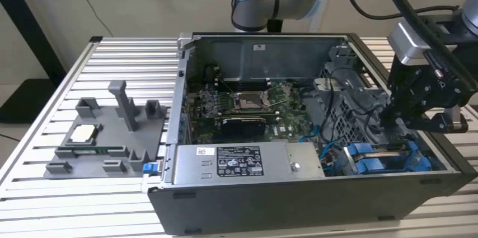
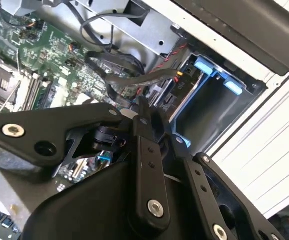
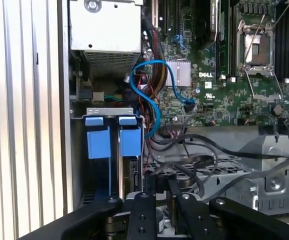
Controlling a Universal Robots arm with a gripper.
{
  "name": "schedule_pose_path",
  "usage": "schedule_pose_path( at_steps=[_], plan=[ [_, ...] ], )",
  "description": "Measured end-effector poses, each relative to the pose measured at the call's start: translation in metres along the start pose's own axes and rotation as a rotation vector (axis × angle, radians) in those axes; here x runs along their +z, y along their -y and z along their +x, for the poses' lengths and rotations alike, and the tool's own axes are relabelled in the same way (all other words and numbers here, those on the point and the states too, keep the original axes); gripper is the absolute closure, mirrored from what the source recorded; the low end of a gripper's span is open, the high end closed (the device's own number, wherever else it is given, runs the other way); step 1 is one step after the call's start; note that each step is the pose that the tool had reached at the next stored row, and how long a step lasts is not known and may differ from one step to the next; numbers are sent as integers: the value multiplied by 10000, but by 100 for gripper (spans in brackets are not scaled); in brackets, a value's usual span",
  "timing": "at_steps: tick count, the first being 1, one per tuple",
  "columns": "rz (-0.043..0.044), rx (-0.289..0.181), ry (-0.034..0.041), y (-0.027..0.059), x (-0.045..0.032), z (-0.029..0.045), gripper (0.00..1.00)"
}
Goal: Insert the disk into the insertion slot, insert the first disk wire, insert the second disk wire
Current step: 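Insert the second disk wire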
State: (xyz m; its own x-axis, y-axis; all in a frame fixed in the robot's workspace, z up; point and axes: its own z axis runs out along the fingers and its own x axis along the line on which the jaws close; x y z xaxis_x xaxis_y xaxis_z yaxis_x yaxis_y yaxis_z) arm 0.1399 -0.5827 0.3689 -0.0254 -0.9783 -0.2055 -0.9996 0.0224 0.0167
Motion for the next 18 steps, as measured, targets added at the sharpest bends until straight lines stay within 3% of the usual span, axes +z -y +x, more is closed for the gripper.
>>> schedule_pose_path(
  at_steps=[2, 5, 7, 11, 14, 18],
  plan=[
    [5, -3, 25, 0, -3, 16, 76],
    [4, -1, 25, 3, -13, 63, 84],
    [-54, 13, 17, 16, -16, 85, 84],
    [-528, 112, -95, 73, -19, 101, 84],
    [-889, 186, -137, 136, -14, 101, 84],
    [-1074, 218, -148, 275, 18, 105, 84]
  ],
)
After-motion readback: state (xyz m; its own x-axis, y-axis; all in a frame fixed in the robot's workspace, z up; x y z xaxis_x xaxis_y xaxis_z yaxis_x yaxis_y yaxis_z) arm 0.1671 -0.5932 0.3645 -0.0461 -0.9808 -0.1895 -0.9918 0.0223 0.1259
